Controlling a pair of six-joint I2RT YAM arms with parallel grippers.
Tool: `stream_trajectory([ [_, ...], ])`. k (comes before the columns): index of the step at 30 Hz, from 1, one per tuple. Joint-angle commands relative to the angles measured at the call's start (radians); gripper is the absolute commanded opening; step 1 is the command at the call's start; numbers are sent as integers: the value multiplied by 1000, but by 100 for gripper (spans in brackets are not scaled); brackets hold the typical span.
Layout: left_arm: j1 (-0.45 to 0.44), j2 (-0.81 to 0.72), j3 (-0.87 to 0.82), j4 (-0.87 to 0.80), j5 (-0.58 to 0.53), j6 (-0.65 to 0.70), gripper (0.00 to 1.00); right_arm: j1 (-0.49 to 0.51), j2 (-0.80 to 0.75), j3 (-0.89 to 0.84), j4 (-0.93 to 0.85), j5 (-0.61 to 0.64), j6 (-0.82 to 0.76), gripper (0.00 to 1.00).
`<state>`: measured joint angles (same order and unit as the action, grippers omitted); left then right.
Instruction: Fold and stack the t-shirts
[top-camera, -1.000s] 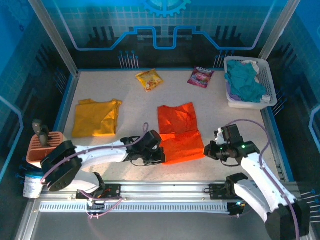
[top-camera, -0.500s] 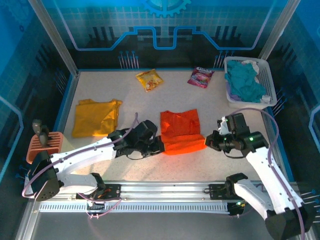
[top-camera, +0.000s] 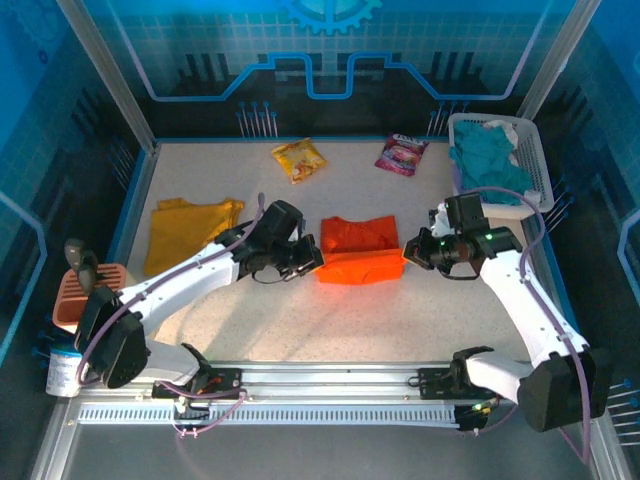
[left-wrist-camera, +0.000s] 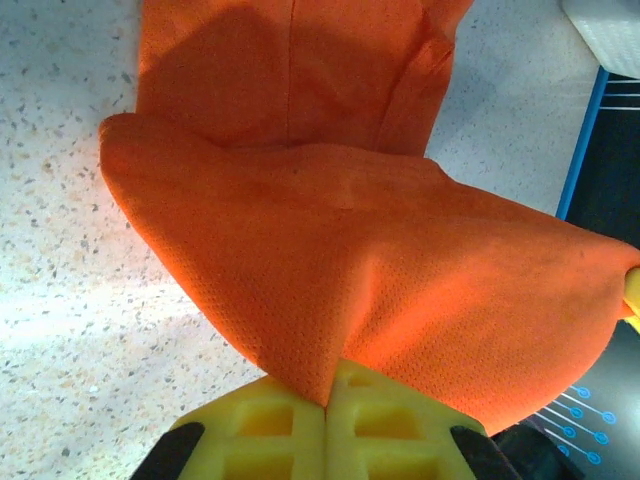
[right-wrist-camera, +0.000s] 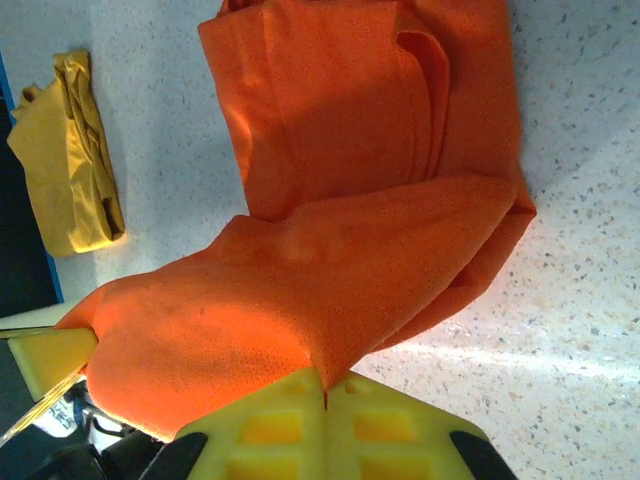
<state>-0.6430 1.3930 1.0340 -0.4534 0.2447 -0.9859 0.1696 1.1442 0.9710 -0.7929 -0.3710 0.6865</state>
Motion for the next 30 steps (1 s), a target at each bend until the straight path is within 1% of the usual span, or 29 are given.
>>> stream_trajectory([
  [1, 35, 35, 57, 22, 60, 41, 0, -36, 33, 51, 36, -39, -22, 0],
  [9, 92, 142, 171, 22, 114, 74, 0, -73, 137, 121, 61, -75, -33, 0],
  [12, 109, 176, 196, 39, 117, 71, 0, -81, 172, 148, 75, -80, -33, 0],
  [16, 131, 247, 231, 60, 158, 67, 0, -92, 229, 180, 92, -85, -35, 0],
  [23, 164, 344, 307, 58, 171, 90, 0, -127, 329, 219, 128, -104, -49, 0],
  [30, 196, 407, 382, 54, 185, 98, 0, -135, 404, 273, 150, -117, -53, 0],
])
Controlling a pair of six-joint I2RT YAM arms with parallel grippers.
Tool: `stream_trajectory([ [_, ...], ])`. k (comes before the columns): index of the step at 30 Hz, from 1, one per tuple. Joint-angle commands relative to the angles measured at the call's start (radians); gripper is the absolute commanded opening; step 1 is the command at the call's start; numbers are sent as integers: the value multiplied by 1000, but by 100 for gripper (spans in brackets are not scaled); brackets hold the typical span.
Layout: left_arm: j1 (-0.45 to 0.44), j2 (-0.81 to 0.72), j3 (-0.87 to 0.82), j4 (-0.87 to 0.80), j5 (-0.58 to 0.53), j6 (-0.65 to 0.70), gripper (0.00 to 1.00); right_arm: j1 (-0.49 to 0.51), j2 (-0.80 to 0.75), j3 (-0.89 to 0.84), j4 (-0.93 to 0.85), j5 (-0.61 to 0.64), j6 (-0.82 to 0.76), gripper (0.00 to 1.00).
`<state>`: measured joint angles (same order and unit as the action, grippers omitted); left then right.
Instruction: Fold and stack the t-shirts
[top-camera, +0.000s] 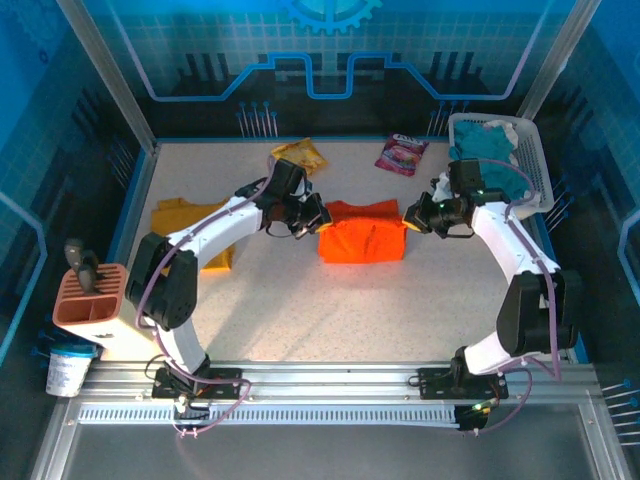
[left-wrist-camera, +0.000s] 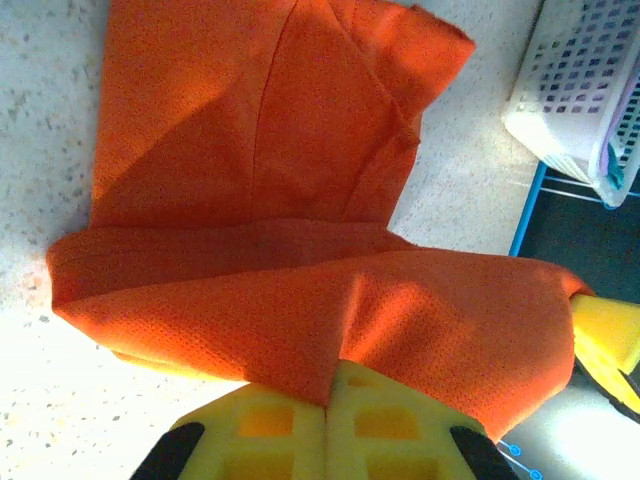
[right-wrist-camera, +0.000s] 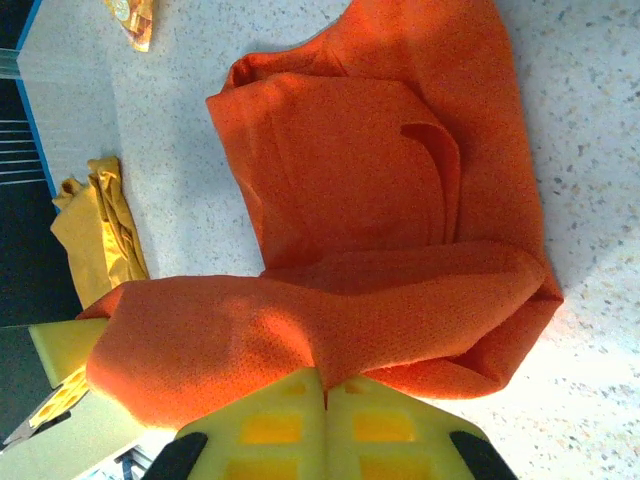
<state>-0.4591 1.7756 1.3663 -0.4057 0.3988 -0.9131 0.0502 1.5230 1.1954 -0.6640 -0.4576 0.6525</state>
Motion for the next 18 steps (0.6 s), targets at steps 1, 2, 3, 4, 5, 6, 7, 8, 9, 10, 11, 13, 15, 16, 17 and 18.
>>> stream_trajectory([
  [1, 14, 35, 59, 2, 33, 27, 0, -16, 32, 58, 23, -32, -19, 0],
  [2, 15, 46, 72, 2, 36, 28, 0, -15, 43, 68, 23, -31, -17, 0],
  [3, 18, 59, 83, 2, 40, 30, 0, -16, 51, 77, 26, -29, -17, 0],
  [4, 19, 67, 91, 1, 40, 30, 0, -16, 60, 82, 28, -30, -14, 0],
  [5, 20, 79, 100, 4, 42, 30, 0, -18, 71, 92, 30, -27, -14, 0],
  [6, 22, 91, 108, 10, 48, 32, 0, -17, 82, 102, 30, -28, -15, 0],
  [7, 24, 103, 116, 13, 52, 35, 0, -17, 92, 107, 32, -26, -16, 0],
  [8, 28, 117, 129, 10, 55, 39, 0, -16, 103, 115, 33, -27, -15, 0],
  [9, 32, 127, 136, 10, 55, 42, 0, -17, 113, 123, 35, -27, -16, 0],
  [10, 36, 134, 142, 12, 56, 45, 0, -18, 123, 132, 35, -27, -17, 0],
  [11, 40, 142, 147, 17, 58, 46, 0, -17, 134, 140, 34, -27, -18, 0],
  [13, 48, 153, 157, 24, 60, 53, 0, -17, 153, 156, 34, -25, -20, 0],
  [15, 55, 165, 168, 32, 55, 63, 0, -17, 176, 170, 35, -20, -22, 0],
  [16, 60, 171, 173, 32, 57, 63, 0, -18, 186, 176, 34, -21, -22, 0],
  [17, 66, 180, 179, 34, 61, 63, 0, -17, 197, 182, 37, -25, -23, 0],
  [18, 69, 188, 185, 37, 63, 63, 0, -17, 206, 186, 43, -26, -21, 0],
])
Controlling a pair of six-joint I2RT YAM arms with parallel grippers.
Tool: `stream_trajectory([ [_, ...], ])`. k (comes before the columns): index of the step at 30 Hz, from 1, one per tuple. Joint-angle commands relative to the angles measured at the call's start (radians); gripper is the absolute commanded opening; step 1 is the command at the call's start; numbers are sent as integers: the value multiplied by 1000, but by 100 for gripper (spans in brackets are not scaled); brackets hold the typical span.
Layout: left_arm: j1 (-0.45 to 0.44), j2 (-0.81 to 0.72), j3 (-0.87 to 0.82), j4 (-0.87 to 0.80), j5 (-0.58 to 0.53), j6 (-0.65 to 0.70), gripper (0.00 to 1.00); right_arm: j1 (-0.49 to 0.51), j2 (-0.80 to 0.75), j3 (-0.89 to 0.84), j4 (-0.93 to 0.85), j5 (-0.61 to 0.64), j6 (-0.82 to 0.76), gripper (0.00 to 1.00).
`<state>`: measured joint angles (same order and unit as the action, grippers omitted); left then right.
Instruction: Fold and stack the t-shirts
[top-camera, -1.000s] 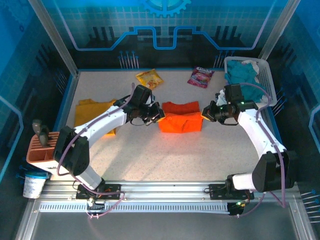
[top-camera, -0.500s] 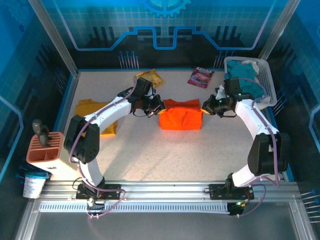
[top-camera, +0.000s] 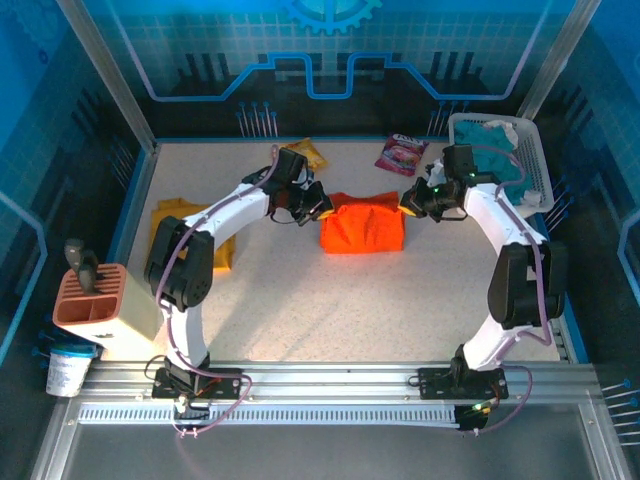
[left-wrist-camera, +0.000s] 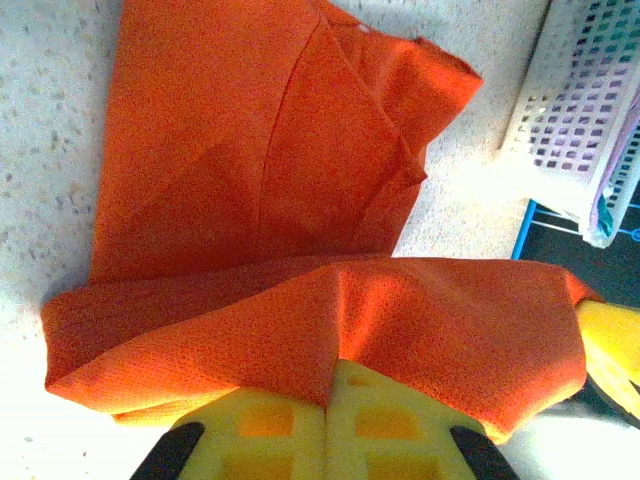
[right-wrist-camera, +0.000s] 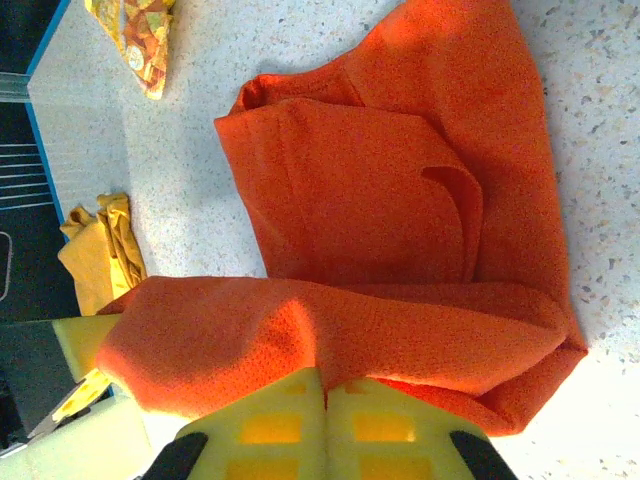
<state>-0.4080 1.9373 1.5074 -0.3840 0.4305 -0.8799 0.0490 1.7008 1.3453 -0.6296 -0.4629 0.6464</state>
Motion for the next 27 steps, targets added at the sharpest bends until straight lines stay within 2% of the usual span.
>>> stream_trajectory([
  [1, 22, 33, 48, 20, 33, 29, 0, -16, 36, 39, 15, -20, -12, 0],
  [6, 45, 98, 79, 76, 47, 15, 8, -17, 101, 93, 32, -14, -10, 0],
  [9, 62, 153, 109, 140, 43, 14, 19, -21, 161, 149, 51, -14, 0, 0],
  [11, 80, 200, 151, 160, 40, 18, 33, -21, 215, 192, 79, -34, 9, 0],
  [12, 88, 226, 172, 179, 36, 21, 36, -21, 243, 224, 80, -33, 14, 0],
  [13, 97, 250, 190, 198, 38, 21, 34, -22, 275, 256, 76, -31, 15, 2],
  [14, 106, 280, 222, 209, 47, 17, 36, -24, 307, 294, 70, -20, 15, 9],
  [16, 120, 335, 298, 191, 71, 19, 48, -29, 352, 353, 66, -17, 7, 44],
  [18, 131, 349, 341, 179, 75, 33, 49, -37, 367, 389, 71, -13, 0, 64],
  [21, 141, 312, 332, 178, 57, 72, 51, -44, 336, 377, 106, -21, -19, 77],
  [25, 156, 235, 278, 131, 53, 111, 52, -47, 274, 325, 80, -3, -68, 79],
  [27, 155, 186, 211, 123, 70, 115, 52, -48, 218, 242, 83, 1, -79, 80],
])
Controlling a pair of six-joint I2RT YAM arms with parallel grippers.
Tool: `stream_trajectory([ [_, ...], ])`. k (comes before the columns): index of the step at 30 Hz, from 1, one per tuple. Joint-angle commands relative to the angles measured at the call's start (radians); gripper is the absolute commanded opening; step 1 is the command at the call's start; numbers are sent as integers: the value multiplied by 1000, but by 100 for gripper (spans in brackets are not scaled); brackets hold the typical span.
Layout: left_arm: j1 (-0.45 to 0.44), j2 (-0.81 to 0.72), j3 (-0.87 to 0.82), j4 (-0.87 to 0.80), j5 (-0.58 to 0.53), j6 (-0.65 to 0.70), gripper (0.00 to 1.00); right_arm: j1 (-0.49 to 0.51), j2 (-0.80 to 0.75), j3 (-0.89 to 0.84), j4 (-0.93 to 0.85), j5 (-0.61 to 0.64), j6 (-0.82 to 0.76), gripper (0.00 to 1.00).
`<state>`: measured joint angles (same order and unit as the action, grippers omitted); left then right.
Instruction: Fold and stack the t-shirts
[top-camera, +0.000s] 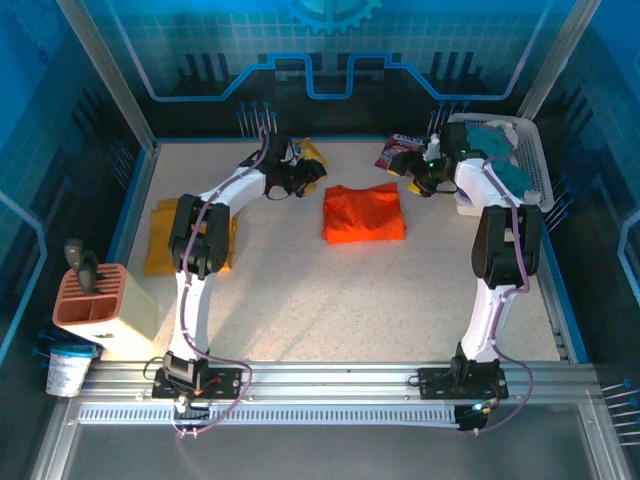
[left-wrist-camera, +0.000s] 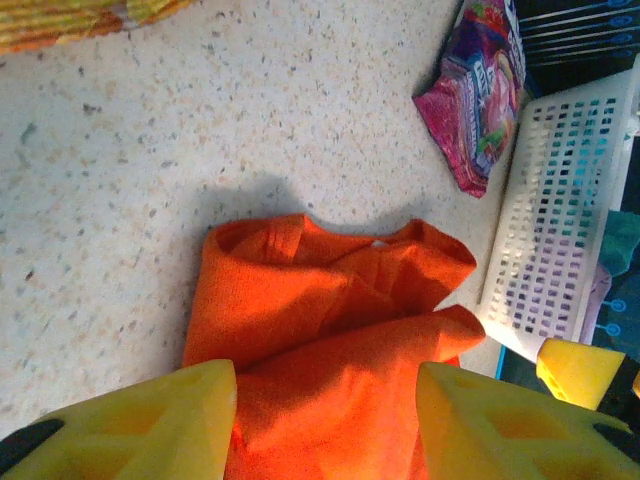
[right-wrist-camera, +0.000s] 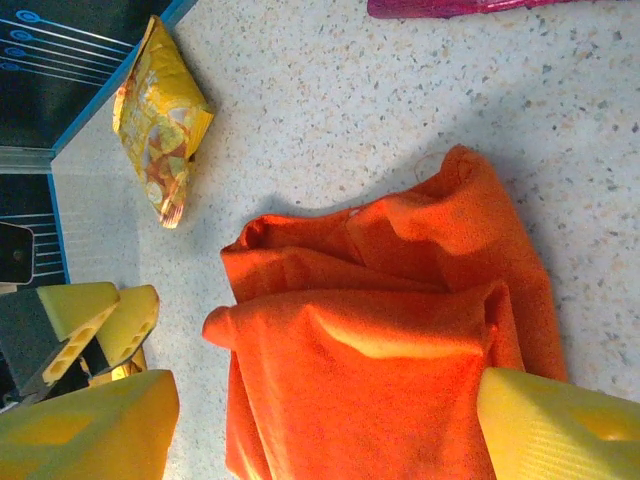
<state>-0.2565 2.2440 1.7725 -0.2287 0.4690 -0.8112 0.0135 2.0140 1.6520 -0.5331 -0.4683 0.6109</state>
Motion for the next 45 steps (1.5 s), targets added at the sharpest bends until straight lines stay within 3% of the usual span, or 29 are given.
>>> stream_trajectory([
  [1, 1, -144, -95, -26, 41, 42, 52, -12, -116, -108, -5, 7, -47, 80],
  [9, -67, -358, -525, 161, 43, 2, 52, -17, -310, -505, 97, 70, -116, 79],
  [12, -108, -377, -609, 214, 14, 8, 50, -22, -331, -612, 188, 80, -129, 76],
  [21, -154, -282, -678, 394, -22, -21, 40, -9, -250, -658, 361, 72, -122, 68],
  [30, -183, -210, -635, 446, -10, -51, 32, 24, -199, -656, 446, 58, -122, 55],
  [34, -190, -209, -633, 445, -21, -54, 28, 27, -205, -671, 465, 53, -119, 46],
  [41, -190, -231, -654, 463, -31, -77, 13, 26, -225, -692, 450, 53, -114, 14],
  [45, -190, -250, -662, 453, -34, -88, 2, 27, -242, -707, 426, 56, -113, 8],
])
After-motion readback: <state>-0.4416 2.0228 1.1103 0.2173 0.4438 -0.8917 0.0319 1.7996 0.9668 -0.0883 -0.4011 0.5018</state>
